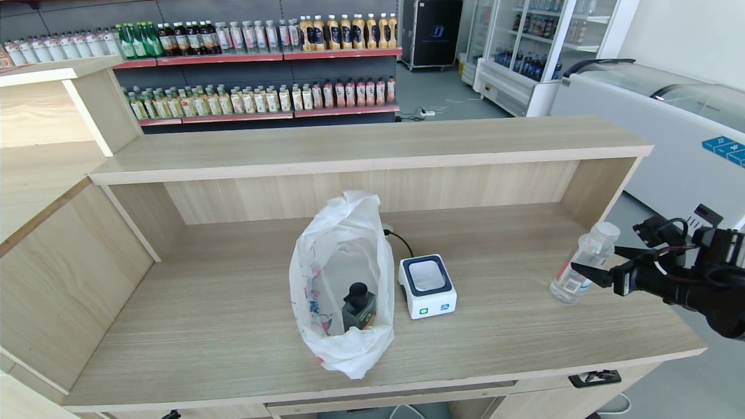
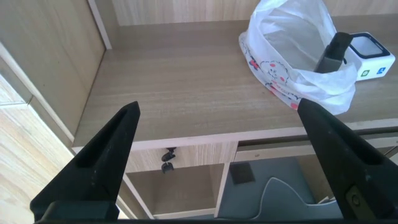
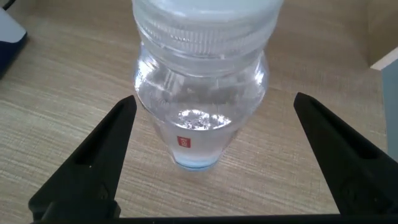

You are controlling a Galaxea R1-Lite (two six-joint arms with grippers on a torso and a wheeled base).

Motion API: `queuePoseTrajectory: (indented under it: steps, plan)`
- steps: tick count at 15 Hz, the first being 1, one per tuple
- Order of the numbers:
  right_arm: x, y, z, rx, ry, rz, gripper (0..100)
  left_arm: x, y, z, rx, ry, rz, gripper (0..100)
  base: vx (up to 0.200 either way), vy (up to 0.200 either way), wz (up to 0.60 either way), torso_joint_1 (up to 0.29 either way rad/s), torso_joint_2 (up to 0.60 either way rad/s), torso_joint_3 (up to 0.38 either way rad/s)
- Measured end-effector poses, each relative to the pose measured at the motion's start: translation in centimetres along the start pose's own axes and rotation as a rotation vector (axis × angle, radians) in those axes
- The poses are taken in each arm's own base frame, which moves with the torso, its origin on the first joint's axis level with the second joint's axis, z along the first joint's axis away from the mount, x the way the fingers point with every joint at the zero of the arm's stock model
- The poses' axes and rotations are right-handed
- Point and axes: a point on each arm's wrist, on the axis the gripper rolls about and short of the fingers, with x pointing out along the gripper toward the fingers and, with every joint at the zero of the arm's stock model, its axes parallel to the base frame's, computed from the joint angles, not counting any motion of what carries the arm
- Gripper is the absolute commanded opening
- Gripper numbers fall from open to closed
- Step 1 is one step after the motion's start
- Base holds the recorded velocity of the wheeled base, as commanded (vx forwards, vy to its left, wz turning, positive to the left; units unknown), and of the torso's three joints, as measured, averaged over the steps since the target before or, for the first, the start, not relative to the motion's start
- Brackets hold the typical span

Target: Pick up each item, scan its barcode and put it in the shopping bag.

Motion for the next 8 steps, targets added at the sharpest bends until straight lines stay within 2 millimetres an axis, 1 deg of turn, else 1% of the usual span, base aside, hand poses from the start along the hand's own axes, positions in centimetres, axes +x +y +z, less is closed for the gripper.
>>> queuePoseTrajectory:
  steps: [3, 8]
  plan:
    - [1.0, 0.5, 0.0, -0.005, -0.003, 0.024, 100, 0.0, 0.0, 0.0, 0.0, 0.0, 0.001, 100, 0.0, 0.0, 0.0, 0.0, 0.0, 0.0]
    - [2.0, 1.2, 0.1, -0.018, -0.015, 0.053, 100, 0.0, 0.0, 0.0, 0.0, 0.0, 0.001, 100, 0.0, 0.0, 0.0, 0.0, 0.0, 0.0]
